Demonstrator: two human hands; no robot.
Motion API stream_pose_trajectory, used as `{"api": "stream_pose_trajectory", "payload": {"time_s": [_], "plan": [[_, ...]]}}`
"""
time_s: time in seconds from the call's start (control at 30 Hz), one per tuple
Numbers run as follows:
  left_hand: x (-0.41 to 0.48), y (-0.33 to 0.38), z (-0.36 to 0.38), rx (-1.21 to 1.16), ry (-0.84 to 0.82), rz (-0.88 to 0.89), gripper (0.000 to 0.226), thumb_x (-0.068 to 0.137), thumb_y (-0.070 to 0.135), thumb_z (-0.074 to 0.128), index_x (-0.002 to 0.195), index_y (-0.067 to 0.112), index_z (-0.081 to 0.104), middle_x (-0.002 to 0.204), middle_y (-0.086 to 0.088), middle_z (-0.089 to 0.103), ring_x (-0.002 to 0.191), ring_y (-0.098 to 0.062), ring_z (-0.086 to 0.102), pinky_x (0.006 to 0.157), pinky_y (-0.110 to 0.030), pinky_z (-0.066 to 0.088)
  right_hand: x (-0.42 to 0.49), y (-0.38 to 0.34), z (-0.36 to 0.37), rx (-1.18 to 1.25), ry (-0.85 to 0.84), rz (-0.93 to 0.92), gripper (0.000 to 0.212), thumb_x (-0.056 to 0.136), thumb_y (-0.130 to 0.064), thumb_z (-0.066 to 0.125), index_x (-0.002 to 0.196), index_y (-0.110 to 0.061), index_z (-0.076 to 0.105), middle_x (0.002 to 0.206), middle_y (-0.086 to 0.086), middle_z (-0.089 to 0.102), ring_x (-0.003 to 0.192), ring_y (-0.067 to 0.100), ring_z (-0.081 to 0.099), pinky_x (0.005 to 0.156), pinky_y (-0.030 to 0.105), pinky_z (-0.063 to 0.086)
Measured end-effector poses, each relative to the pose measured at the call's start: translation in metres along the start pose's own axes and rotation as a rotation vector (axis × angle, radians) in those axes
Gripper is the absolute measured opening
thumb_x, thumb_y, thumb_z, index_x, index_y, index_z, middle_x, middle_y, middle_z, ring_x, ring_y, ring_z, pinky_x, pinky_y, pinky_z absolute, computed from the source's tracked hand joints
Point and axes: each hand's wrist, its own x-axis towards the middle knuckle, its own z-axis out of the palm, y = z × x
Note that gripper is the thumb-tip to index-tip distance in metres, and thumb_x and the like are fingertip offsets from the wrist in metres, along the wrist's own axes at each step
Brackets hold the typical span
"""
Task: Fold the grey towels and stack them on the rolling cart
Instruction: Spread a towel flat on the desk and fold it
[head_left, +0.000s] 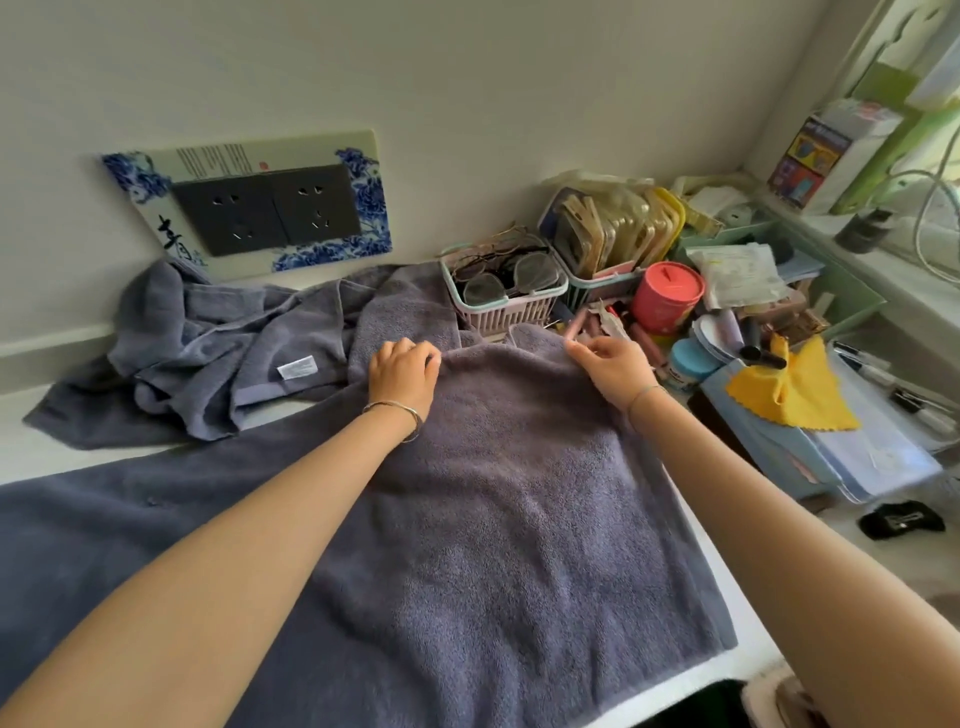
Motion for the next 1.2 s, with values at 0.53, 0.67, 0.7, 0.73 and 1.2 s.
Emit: {"api": "stream_pose_trajectory", "payload": {"time_s": [0.53,0.67,0.7,0.73,1.2], "plan": [[-0.076,0.008,0.018,-0.146,0.041,-0.060,0.077,0.082,0.057,0.006,0.145,0.022,0.033,0.151,-0.008,0.031,0.138,-0.029,0.027,0.115,-0.045,0.014,0.003,0.034,-0.007,-0.051,0.088,0.102,0.031,0.092,-0.033,0.057,0.096,-0.004,0.066,0.087,0.009,0.060,0.082,0.022,0.052,0.074,0.027,0.038],[-0.093,0.008,0.029,-0.107,-0.113,-0.069,0.077,0.079,0.060,-0.005,0.149,0.033,0.013,0.159,0.002,0.009,0.146,-0.022,0.004,0.116,-0.044,-0.002,0.000,0.029,-0.016,-0.076,0.162,0.014,0.018,0.090,-0.026,0.060,0.089,-0.009,0.065,0.078,0.007,0.059,0.076,0.021,0.051,0.070,0.026,0.035],[-0.091,0.008,0.031,-0.089,-0.132,-0.069,0.071,0.084,0.060,-0.002,0.149,0.034,0.009,0.159,0.003,0.003,0.146,-0.022,0.000,0.116,-0.044,-0.004,0.001,0.029,-0.017,-0.095,0.188,0.011,0.017,0.090,-0.025,0.060,0.091,-0.009,0.065,0.080,0.006,0.059,0.078,0.022,0.052,0.071,0.026,0.035],[-0.088,0.008,0.033,-0.071,-0.152,-0.070,0.062,0.091,0.058,0.004,0.149,0.036,0.005,0.159,0.003,-0.001,0.146,-0.023,-0.004,0.116,-0.045,-0.005,0.002,0.029,-0.017,-0.117,0.198,0.022,0.018,0.091,-0.026,0.059,0.093,-0.009,0.065,0.081,0.005,0.059,0.081,0.022,0.053,0.072,0.027,0.036],[-0.155,0.024,0.039,0.003,-0.243,-0.013,0.086,0.060,0.080,-0.028,0.138,0.045,-0.019,0.157,0.007,-0.017,0.144,-0.028,-0.016,0.111,-0.061,-0.002,-0.060,0.059,-0.047,-0.125,-0.174,0.107,0.033,0.091,-0.037,0.057,0.109,-0.010,0.062,0.102,0.007,0.064,0.092,0.022,0.060,0.084,0.035,0.051]]}}
